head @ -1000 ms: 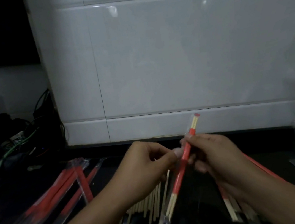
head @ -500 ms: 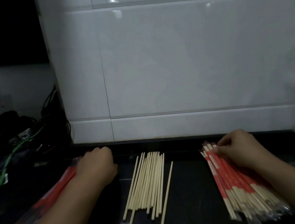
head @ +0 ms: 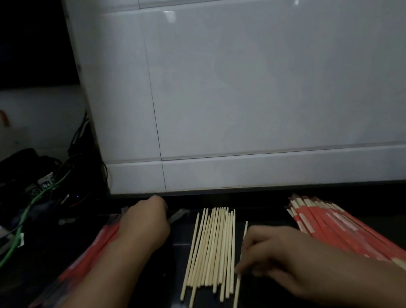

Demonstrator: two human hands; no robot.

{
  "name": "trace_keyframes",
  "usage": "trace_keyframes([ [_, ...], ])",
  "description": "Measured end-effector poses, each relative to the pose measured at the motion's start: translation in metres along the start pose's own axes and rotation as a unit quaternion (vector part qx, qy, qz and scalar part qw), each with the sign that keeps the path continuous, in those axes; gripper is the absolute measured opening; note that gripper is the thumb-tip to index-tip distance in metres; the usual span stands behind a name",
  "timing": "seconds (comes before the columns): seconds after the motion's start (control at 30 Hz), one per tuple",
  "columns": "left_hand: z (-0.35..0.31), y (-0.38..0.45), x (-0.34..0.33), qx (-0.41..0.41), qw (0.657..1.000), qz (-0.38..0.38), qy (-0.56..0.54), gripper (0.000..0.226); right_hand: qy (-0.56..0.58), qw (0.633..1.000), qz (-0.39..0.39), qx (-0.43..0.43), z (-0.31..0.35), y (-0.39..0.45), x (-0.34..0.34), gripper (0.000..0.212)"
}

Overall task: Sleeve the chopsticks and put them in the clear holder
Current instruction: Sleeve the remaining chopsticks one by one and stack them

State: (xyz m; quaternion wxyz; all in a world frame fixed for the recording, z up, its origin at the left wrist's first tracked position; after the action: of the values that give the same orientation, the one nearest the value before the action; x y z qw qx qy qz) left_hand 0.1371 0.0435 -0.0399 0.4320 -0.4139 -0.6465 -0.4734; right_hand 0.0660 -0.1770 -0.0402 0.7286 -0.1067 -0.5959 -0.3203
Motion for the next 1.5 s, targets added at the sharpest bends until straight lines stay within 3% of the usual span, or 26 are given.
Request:
trace_keyframes([
  [0.17, -0.023, -0.004, 0.022, -0.069, 0.973, -0.083, -0.205, 0.017, 0.019, 0.998, 0.015, 0.063, 0.012, -0.001, -0.009, 0.029],
  [0.4, -0.028, -0.017, 0.044, -0.088, 0.934, -0.188, -0.290, 0.005, 0.014, 0.991, 0.002, 0.130, 0.025, 0.005, -0.025, 0.015],
  [0.53, -0.025, -0.023, 0.060, -0.101, 0.884, -0.247, -0.383, 0.005, 0.002, 0.988, 0.023, 0.154, 0.035, 0.003, -0.023, 0.012],
  [0.6, -0.021, -0.029, 0.071, -0.102, 0.837, -0.287, -0.455, 0.005, -0.002, 0.989, 0.002, 0.150, 0.038, 0.002, -0.019, 0.011],
  [0.7, -0.001, -0.037, 0.085, -0.031, 0.707, -0.342, -0.619, 0.008, 0.069, 0.980, -0.124, 0.137, 0.039, -0.003, 0.006, 0.024],
  [0.87, 0.011, -0.028, 0.067, 0.088, 0.514, -0.260, -0.813, 0.027, 0.224, 0.895, -0.381, 0.055, 0.010, -0.025, 0.060, 0.025],
  [0.93, 0.000, -0.028, 0.059, 0.102, 0.470, -0.223, -0.848, 0.028, 0.235, 0.877, -0.420, 0.011, -0.003, -0.029, 0.065, 0.015],
  [1.0, -0.011, -0.031, 0.053, 0.104, 0.448, -0.204, -0.864, 0.031, 0.222, 0.886, -0.405, -0.041, -0.010, -0.025, 0.059, 0.016],
  [1.1, -0.026, -0.039, 0.047, 0.107, 0.436, -0.192, -0.872, 0.033, 0.213, 0.920, -0.313, -0.102, -0.009, -0.012, 0.035, 0.025],
  [1.2, -0.038, -0.047, 0.044, 0.103, 0.447, -0.180, -0.870, 0.032, 0.237, 0.937, -0.219, -0.135, -0.005, 0.002, 0.008, 0.038],
  [1.3, -0.046, -0.051, 0.043, 0.093, 0.465, -0.165, -0.865, 0.029, 0.215, 0.940, -0.233, -0.127, -0.007, 0.006, 0.008, 0.017],
  [1.37, -0.046, -0.048, 0.039, 0.098, 0.492, -0.149, -0.852, 0.028, 0.200, 0.937, -0.265, -0.111, -0.010, 0.004, 0.015, 0.014],
  [1.43, -0.041, -0.044, 0.040, 0.107, 0.551, -0.162, -0.811, 0.035, 0.130, 0.936, -0.311, -0.099, -0.015, -0.001, 0.026, 0.016],
  [1.5, -0.027, -0.047, 0.056, 0.083, 0.681, -0.254, -0.681, 0.055, 0.014, 0.936, -0.341, -0.083, -0.018, -0.006, 0.037, 0.017],
])
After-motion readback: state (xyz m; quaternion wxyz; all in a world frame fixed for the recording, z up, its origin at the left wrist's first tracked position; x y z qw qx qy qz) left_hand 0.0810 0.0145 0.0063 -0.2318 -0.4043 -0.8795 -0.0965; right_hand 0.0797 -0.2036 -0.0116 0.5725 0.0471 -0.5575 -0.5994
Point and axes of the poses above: each hand's wrist, its own y-axis towards the middle knuckle, its own x-axis out of the back of the hand, z = x × y, the point moved 7 cm from there along y, towards the middle knuckle, and after that the axes turned 1 degree about -x, right-handed, at the moved point
